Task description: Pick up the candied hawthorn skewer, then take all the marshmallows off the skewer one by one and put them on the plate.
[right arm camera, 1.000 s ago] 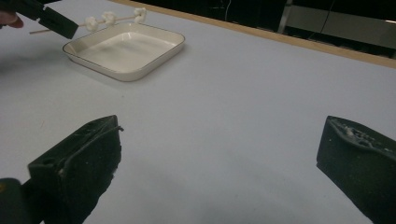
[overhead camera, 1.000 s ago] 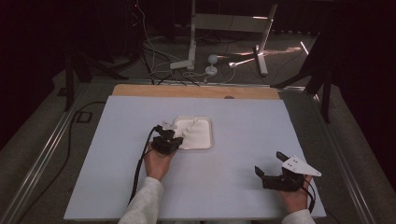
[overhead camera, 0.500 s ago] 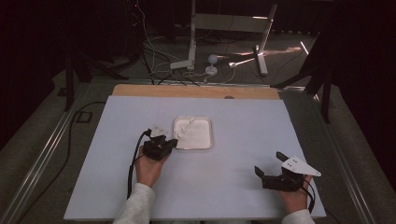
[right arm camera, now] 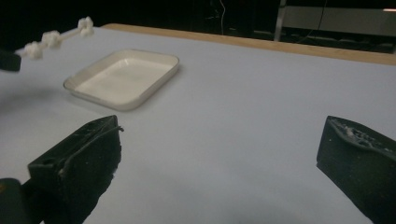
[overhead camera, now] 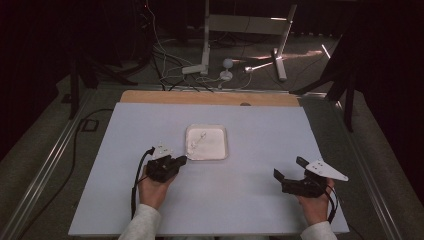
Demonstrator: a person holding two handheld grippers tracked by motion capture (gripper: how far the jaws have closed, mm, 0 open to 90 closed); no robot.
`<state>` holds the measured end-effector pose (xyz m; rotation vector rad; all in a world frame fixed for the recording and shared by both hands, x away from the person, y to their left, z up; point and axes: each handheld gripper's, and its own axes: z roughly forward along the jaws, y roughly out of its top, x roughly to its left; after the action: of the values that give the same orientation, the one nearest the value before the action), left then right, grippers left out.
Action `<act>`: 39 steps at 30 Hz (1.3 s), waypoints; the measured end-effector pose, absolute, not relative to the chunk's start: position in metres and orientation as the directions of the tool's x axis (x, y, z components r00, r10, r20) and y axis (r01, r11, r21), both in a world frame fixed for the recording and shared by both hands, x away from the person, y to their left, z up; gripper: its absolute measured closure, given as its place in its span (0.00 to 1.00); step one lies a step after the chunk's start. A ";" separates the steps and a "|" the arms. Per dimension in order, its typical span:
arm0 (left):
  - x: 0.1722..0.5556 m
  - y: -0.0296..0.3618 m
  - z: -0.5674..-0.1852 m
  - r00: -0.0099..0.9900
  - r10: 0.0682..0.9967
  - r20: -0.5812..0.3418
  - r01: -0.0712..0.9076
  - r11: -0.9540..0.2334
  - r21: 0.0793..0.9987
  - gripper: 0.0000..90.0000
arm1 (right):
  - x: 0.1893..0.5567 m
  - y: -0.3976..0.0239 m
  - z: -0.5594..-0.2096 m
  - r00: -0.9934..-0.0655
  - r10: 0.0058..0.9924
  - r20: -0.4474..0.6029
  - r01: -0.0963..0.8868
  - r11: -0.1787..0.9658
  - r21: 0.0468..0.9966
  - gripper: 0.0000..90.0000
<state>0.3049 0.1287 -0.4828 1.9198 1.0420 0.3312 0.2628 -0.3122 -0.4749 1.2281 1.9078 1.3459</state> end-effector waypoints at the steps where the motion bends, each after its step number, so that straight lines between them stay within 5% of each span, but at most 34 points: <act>1: 0.304 0.129 -0.483 0.613 0.772 -0.168 0.529 -0.244 0.813 0.99 | 0.263 -0.312 -0.475 -0.469 0.878 0.097 0.385 0.105 0.917 0.00; 20: 0.291 0.136 -0.473 0.633 0.764 -0.125 0.447 -0.228 0.865 0.99 | 0.317 -0.234 -0.422 -0.589 0.799 0.119 0.379 0.144 0.914 0.00; 39: 0.290 0.135 -0.467 0.650 0.753 -0.100 0.401 -0.229 0.887 0.99 | 0.349 -0.148 -0.421 -0.715 0.669 0.201 0.410 0.169 0.896 0.00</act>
<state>0.2900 0.1348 -0.4671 1.8518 0.9178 0.4333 0.3494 -0.1477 -0.4215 1.0441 2.2049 1.5669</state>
